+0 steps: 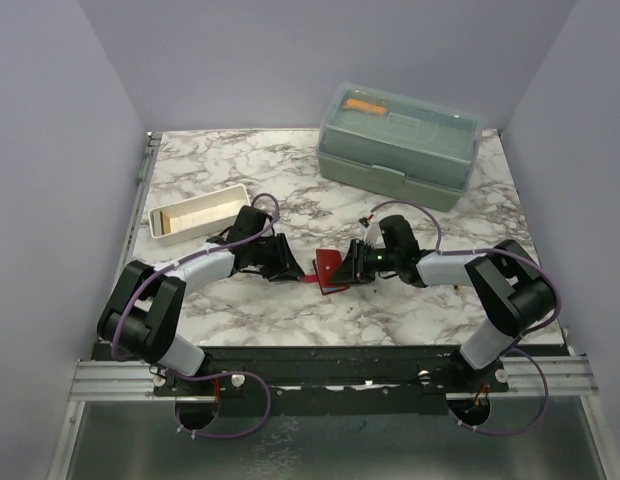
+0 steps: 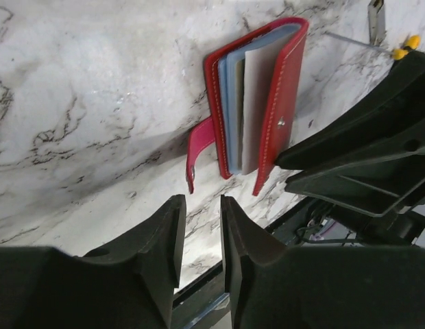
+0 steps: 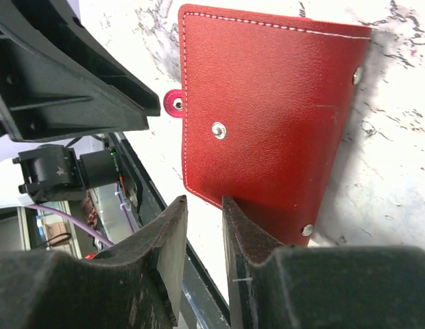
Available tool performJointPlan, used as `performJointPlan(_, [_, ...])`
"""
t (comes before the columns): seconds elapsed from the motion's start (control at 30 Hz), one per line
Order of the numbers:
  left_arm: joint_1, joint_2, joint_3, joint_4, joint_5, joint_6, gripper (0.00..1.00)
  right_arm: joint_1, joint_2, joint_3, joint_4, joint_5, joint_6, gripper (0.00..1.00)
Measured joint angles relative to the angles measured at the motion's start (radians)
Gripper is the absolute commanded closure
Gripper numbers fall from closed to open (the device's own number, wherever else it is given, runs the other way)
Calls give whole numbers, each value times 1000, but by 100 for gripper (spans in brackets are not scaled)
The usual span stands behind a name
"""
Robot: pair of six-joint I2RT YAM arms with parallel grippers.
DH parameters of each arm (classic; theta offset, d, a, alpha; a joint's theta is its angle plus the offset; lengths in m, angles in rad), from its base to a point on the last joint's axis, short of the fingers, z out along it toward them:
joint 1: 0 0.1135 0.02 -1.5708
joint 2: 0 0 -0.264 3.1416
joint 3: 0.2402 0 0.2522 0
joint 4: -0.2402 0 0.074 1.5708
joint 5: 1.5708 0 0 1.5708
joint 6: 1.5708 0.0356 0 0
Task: Put the credit cards into the card holder
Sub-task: Close the card holder at the center of the board.
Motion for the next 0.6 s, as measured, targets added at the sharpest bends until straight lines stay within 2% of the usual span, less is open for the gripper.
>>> performJointPlan(0.13, [0,0,0,43,0,-13,74,1,14,0,-7,6,-10,72])
performJointPlan(0.37, [0,9,0,61,-2,-20,75,2,28,6,-33,11,-23,72])
performJointPlan(0.5, [0,24,0,61,-4,-21,66,2,34,14,-39,11,-30,73])
performJointPlan(0.6, [0,27,0,59,-10,-23,67,3,45,20,-41,10,-33,74])
